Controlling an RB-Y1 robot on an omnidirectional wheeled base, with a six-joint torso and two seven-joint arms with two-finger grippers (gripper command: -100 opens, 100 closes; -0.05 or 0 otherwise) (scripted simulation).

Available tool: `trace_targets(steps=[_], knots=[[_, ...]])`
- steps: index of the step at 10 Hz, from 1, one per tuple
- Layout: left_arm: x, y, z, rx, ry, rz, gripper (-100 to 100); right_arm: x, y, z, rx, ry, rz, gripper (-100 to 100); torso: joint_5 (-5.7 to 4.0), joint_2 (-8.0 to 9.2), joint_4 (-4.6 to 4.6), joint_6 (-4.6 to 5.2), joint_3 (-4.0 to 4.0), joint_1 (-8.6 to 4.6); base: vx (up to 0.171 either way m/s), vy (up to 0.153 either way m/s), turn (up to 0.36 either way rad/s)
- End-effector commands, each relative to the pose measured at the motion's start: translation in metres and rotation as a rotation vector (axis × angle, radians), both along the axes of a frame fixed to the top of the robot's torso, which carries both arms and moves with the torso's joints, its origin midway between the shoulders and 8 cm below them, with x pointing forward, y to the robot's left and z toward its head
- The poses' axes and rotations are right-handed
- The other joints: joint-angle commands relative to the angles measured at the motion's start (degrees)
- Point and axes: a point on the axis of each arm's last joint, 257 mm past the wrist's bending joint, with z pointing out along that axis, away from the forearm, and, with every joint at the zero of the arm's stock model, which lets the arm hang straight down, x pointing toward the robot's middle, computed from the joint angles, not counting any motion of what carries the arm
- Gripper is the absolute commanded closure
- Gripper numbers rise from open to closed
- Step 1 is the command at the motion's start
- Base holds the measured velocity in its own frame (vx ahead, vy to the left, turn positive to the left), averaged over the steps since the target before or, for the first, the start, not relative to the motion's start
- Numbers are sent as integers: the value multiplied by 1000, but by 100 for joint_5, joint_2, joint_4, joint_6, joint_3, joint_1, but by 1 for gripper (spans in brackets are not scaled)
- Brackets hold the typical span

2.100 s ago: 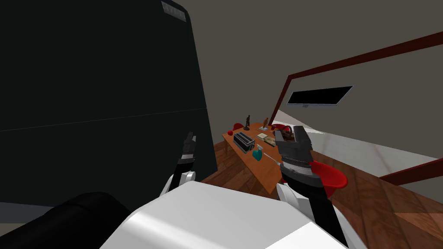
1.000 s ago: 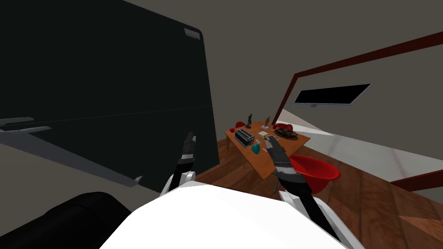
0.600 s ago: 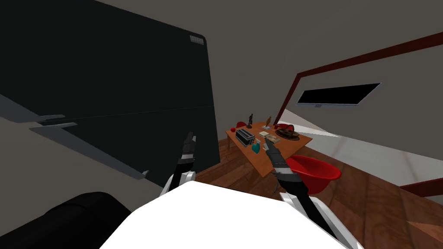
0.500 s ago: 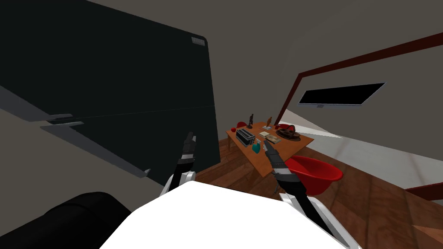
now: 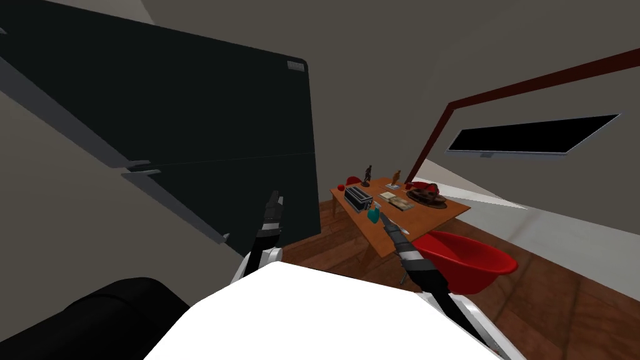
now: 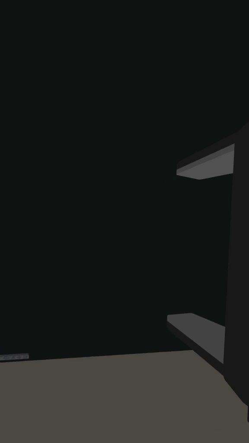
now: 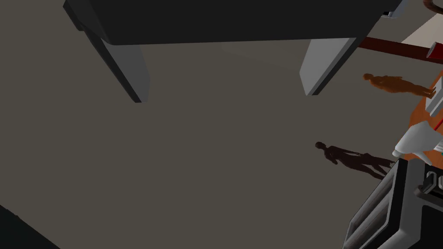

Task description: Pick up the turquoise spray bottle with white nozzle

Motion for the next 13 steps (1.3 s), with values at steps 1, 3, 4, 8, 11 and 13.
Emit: trace_targets(steps=[1, 3, 4, 8, 11, 13], knots=[[0, 0, 0, 0, 0, 0, 0, 1, -4, -15, -31, 30, -7, -100, 0, 0, 0, 0, 0, 0, -12, -34, 89], [0, 0, 0, 0, 0, 0, 0, -2, -21, -53, -133, 108, -21, -100, 0, -8, -2, 0, -5, 2, 0, -36, 188], [0, 0, 0, 0, 0, 0, 0, -5, -28, -67, -187, 138, -24, -100, 0, -10, -2, 0, -6, -4, 5, -62, 222], [0, 0, 0, 0, 0, 0, 0, -15, -54, -111, -298, 230, -40, -100, -1, -19, -4, -1, -11, -6, 17, -48, 138], [0, 0, 0, 0, 0, 0, 0, -21, -66, -128, -355, 268, -45, -100, 1, -20, -4, 0, -11, 6, 19, -26, 76], [0, 0, 0, 0, 0, 0, 0, -28, -79, -143, -412, 305, -48, -100, 0, -25, -5, 0, -14, -2, 31, -45, 120]])
